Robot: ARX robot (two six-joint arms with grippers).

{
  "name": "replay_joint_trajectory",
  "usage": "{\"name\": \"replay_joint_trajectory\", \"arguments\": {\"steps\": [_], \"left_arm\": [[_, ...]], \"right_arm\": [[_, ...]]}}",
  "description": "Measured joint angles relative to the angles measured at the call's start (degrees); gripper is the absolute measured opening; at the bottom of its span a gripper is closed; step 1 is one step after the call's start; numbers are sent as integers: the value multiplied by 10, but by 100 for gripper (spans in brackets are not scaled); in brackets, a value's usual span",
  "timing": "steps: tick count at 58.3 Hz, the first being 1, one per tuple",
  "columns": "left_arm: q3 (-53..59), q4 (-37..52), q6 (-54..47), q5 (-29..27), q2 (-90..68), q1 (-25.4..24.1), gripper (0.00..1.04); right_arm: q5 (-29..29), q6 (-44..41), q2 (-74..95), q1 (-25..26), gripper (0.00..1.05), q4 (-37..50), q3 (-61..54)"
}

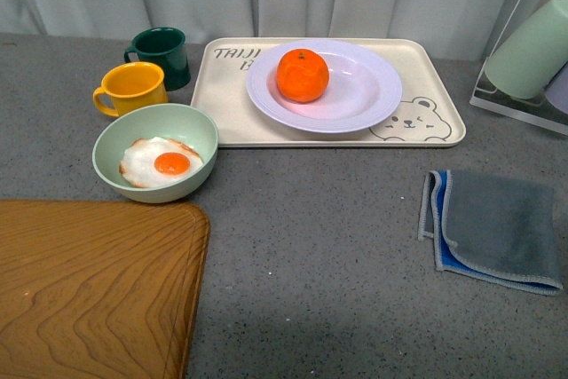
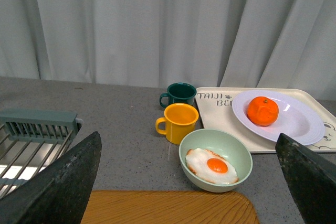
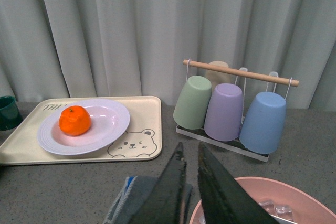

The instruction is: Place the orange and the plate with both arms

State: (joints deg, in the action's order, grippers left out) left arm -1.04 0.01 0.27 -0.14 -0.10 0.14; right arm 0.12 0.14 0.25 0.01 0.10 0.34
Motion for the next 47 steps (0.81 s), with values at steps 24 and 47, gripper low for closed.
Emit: {"name": "replay_joint_trajectory", "arguments": {"steps": [24, 47], "left_arm": [[0, 0, 0, 0, 0, 0, 98], [0, 0, 0, 0, 0, 0, 98]], "right_arm": [[0, 0, 0, 0, 86, 0, 0], [0, 0, 0, 0, 95, 0, 0]]}}
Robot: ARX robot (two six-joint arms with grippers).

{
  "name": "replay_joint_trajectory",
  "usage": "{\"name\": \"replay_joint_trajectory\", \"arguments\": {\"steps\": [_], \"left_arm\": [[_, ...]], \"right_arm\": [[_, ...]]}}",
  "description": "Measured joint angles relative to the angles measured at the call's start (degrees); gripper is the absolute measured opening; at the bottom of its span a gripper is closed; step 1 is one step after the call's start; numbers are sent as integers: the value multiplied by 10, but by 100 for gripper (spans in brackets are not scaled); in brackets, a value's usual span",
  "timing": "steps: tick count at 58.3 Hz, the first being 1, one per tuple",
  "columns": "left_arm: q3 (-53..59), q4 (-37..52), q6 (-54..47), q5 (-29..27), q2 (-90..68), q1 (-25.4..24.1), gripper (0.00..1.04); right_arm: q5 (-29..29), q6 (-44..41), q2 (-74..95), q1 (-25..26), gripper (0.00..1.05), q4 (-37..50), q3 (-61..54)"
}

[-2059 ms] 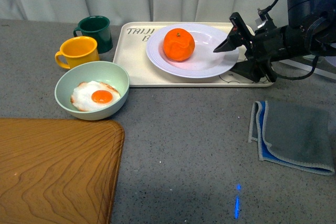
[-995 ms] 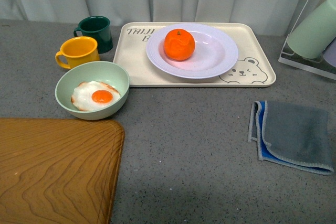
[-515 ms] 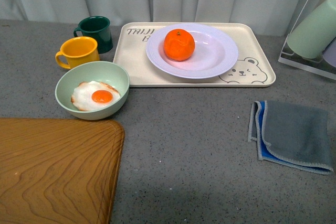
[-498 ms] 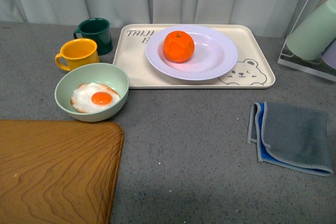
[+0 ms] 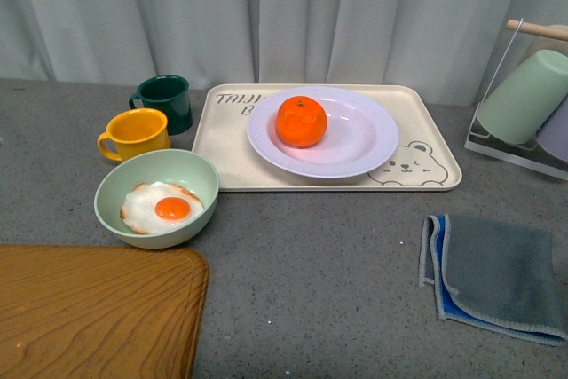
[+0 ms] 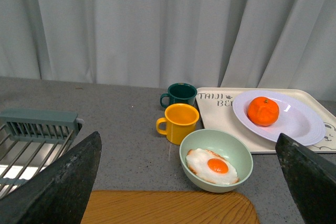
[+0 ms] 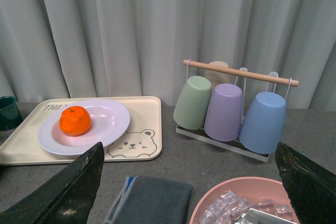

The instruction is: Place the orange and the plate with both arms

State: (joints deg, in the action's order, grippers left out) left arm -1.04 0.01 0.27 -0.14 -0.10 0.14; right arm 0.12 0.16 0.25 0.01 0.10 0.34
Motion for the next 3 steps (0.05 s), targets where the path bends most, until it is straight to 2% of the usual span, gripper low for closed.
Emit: {"name": "replay_joint_trajectory", "arguments": {"steps": [3], "left_arm": [[0, 0, 0, 0, 0, 0, 98]], "right_arm": [[0, 0, 0, 0, 95, 0, 0]]}}
